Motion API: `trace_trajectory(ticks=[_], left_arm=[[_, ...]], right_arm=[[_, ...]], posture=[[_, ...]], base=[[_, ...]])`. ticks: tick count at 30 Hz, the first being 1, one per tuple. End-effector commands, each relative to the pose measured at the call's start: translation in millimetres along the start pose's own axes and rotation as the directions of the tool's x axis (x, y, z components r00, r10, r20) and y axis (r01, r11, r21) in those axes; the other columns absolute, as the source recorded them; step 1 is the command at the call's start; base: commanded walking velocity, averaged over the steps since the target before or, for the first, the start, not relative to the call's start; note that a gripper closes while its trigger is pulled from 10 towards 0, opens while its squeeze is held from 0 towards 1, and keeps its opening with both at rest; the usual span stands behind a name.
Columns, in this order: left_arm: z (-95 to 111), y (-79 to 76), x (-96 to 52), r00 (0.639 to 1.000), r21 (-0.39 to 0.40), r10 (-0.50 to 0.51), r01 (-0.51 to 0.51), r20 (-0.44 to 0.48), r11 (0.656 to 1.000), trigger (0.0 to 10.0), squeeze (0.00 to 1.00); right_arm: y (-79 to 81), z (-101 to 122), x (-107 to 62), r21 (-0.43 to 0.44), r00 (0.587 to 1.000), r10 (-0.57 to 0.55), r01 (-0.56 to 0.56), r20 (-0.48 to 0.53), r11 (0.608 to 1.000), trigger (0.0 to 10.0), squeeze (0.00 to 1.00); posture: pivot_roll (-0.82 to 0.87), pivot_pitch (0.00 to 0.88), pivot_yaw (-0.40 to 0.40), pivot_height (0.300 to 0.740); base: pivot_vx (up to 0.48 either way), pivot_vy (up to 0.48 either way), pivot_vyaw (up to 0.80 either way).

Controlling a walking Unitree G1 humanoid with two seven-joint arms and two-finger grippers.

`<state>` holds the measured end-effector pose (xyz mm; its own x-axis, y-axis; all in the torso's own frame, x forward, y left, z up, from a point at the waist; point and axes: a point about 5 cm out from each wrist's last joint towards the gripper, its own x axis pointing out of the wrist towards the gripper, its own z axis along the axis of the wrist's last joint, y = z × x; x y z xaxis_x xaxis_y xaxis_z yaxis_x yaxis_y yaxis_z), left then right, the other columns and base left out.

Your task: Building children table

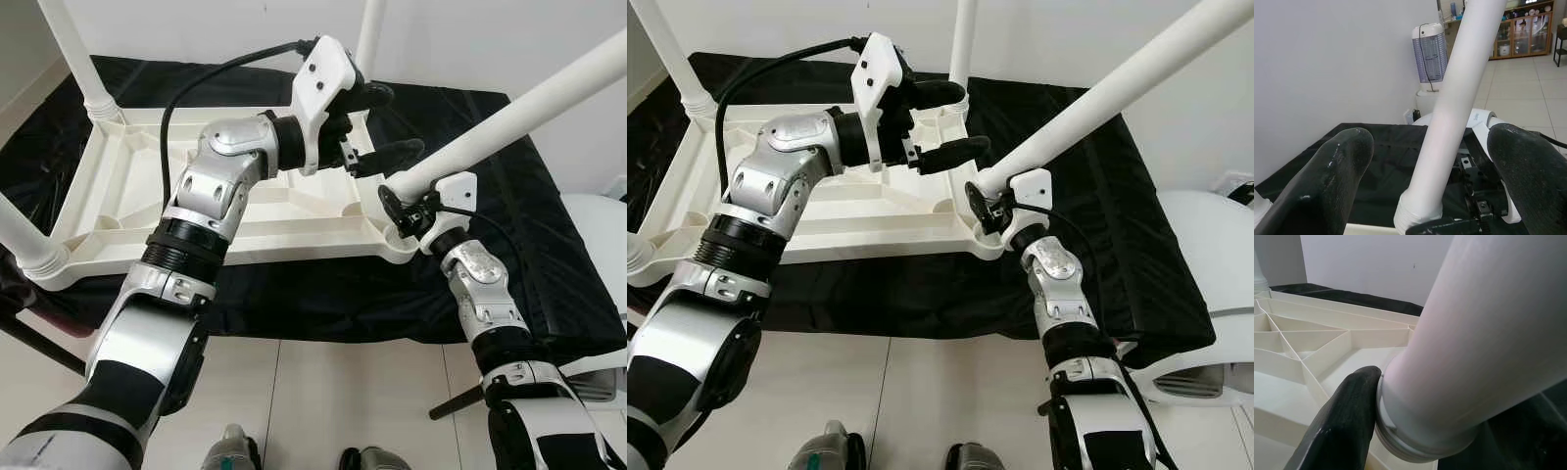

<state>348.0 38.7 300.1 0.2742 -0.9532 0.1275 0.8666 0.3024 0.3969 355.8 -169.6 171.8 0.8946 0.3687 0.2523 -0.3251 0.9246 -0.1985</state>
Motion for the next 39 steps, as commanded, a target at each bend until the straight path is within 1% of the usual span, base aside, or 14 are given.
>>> trace_trajectory(ticks=[1, 7, 12, 19, 22, 24, 28, 31, 32, 33, 34, 36, 38, 39], left_arm=[[-10.2, 5.2, -0.5, 0.984, -0.019, 0.172, -0.173, -0.035, 0.985, 10.0, 0.00], [-15.8, 5.8, 2.0, 0.970, -0.020, 0.237, -0.239, -0.057, 0.971, 10.0, 0.00], [-10.9, 6.0, 17.0, 0.961, 0.044, 0.267, -0.265, -0.077, 0.963, 10.0, 0.00], [-7.5, 7.5, 23.6, 0.958, 0.064, 0.273, -0.269, -0.083, 0.961, 10.0, 0.00], [-4.6, 13.0, 15.5, 0.953, 0.055, 0.295, -0.292, -0.068, 0.955, 10.0, 0.00], [-6.5, 15.8, 0.5, 0.947, 0.041, 0.314, -0.312, -0.064, 0.949, 10.0, 0.00], [-8.2, 16.5, -9.0, 0.941, 0.042, 0.331, -0.329, -0.063, 0.943, 10.0, 0.00], [-24.7, 22.4, -27.8, 0.888, 0.041, 0.449, -0.447, -0.096, 0.893, 10.0, 0.00], [-24.7, 22.4, -27.8, 0.888, 0.041, 0.449, -0.447, -0.096, 0.893, 10.0, 0.00], [-40.8, 22.3, -39.5, 0.831, -0.006, 0.543, -0.547, -0.119, 0.837, 10.0, 0.00], [-40.8, 22.3, -39.5, 0.831, -0.006, 0.543, -0.547, -0.119, 0.837, 10.0, 0.00], [-49.7, 19.6, -45.3, 0.798, -0.052, 0.588, -0.598, -0.132, 0.800, 10.0, 0.00], [-49.6, 19.4, -45.4, 0.798, -0.053, 0.588, -0.598, -0.133, 0.800, 10.0, 0.00], [-57.5, 17.6, -53.3, 0.749, -0.050, 0.646, -0.658, -0.145, 0.752, 10.0, 0.00]], right_arm=[[-1.4, 1.2, 0.0, -0.006, 1.000, 0.005, -0.004, 0.010, 1.000, 10.0, 0.00], [4.1, 1.7, 1.0, -0.019, 0.999, 0.049, -0.049, 0.011, 0.999, 10.0, 0.00], [18.7, 2.4, 6.9, -0.033, 0.984, 0.179, -0.179, 0.000, 0.983, 10.0, 0.00], [22.5, 3.6, 9.6, -0.038, 0.978, 0.206, -0.206, 0.003, 0.978, 10.0, 0.00], [12.2, 5.7, 10.3, 0.008, 0.991, 0.129, -0.129, 0.023, 0.992, 10.0, 0.00], [0.6, 5.9, 7.2, 0.029, 0.998, 0.055, -0.056, 0.030, 0.998, 10.0, 0.00], [-6.1, 6.3, 4.7, 0.042, 0.999, 0.005, -0.007, 0.043, 0.999, 10.0, 0.00], [-9.9, 4.1, 2.1, 0.081, 0.994, -0.095, 0.091, 0.055, 0.993, 10.0, 0.00], [-9.9, 4.1, 2.1, 0.081, 0.994, -0.095, 0.091, 0.055, 0.993, 10.0, 0.00], [-3.8, 0.9, 1.0, 0.112, 0.990, -0.125, 0.118, 0.063, 0.987, 10.0, 0.00], [-3.8, 0.9, 1.0, 0.112, 0.990, -0.125, 0.118, 0.063, 0.987, 10.0, 0.00], [0.1, -1.3, 0.1, 0.122, 0.988, -0.142, 0.133, 0.064, 0.984, 10.0, 0.00], [0.0, -1.3, 0.1, 0.122, 0.988, -0.142, 0.134, 0.064, 0.983, 10.0, 0.00], [5.1, -3.5, -1.1, 0.139, 0.984, -0.163, 0.152, 0.068, 0.979, 10.0, 0.00]], posture=[[0.04, 0.015, -0.043, 0.740], [0.04, 0.012, -0.044, 0.740], [0.06, 0.007, -0.055, 0.740], [0.06, 0.001, -0.055, 0.740], [0.05, 0.000, -0.050, 0.740], [0.05, 0.004, -0.045, 0.740], [0.05, 0.004, -0.045, 0.740], [0.06, 0.008, -0.047, 0.740], [0.06, 0.008, -0.047, 0.740], [0.06, 0.009, -0.045, 0.740], [0.06, 0.009, -0.045, 0.740], [0.06, 0.011, -0.045, 0.740], [0.06, 0.011, -0.045, 0.740], [0.06, 0.012, -0.041, 0.740]], base=[[0.000, 0.000, 0.00], [0.000, 0.000, 0.00], [0.000, 0.000, 0.00], [0.000, 0.000, 0.00], [0.000, 0.000, 0.00], [0.000, 0.000, 0.00], [0.000, 0.000, 0.00], [0.000, 0.000, 0.00], [0.000, 0.000, 0.00], [0.000, 0.000, 0.00], [0.000, 0.000, 0.00], [0.000, 0.000, 0.00], [0.000, 0.000, 0.00], [0.000, 0.000, 0.00]])
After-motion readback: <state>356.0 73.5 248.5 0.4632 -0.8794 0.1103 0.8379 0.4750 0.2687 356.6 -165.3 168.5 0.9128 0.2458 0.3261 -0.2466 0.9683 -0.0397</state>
